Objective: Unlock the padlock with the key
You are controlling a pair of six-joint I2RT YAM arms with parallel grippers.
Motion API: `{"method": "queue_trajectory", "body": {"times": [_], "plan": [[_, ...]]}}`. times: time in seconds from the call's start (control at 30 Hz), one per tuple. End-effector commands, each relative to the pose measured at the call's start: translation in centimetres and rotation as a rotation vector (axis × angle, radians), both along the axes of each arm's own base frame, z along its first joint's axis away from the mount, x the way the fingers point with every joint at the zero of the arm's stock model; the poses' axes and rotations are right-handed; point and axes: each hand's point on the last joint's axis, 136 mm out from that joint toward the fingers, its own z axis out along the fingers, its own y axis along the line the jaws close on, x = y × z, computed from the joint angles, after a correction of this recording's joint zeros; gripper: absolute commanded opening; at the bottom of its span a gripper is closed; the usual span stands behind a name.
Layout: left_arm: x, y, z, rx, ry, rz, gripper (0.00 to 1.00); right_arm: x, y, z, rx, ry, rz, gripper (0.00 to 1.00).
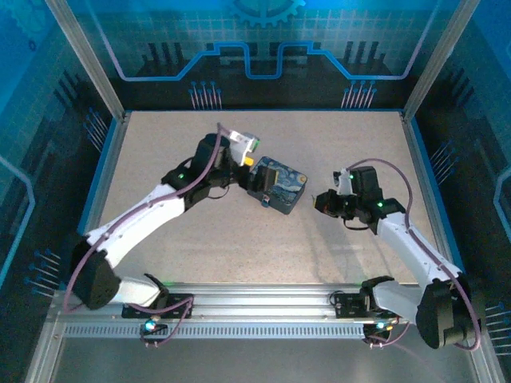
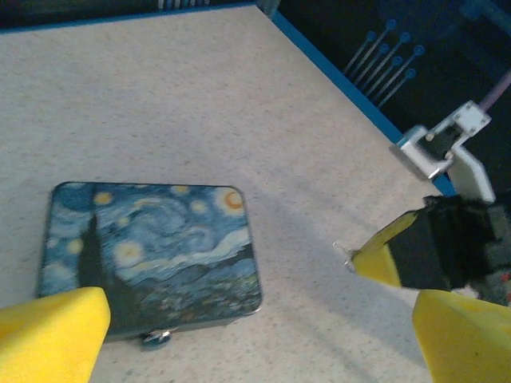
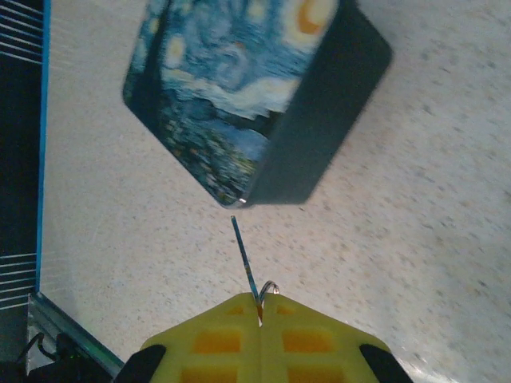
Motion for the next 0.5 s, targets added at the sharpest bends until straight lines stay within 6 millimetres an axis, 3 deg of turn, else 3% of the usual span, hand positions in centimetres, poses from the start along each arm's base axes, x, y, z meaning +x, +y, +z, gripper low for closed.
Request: {"method": "queue_trajectory", "body": {"times": [0.0, 0.17, 0.47], "plan": [[0.0, 2.1, -1.9, 0.038, -0.071, 0.062, 0.99, 1.7, 1.9, 2.1, 0.028, -0.069, 0.027, 0.0], [-1.2, 3.7, -4.2, 0.011, -0.121, 0.104, 0.99, 2.8, 4.2, 2.9, 0.057, -0.093, 0.07, 0.0], [-3.0, 4.0, -8.3, 0.012, -0.087, 0.067, 0.99, 4.0, 6.8, 2.3, 0.088, -0.085, 0.114, 0.0]]}}
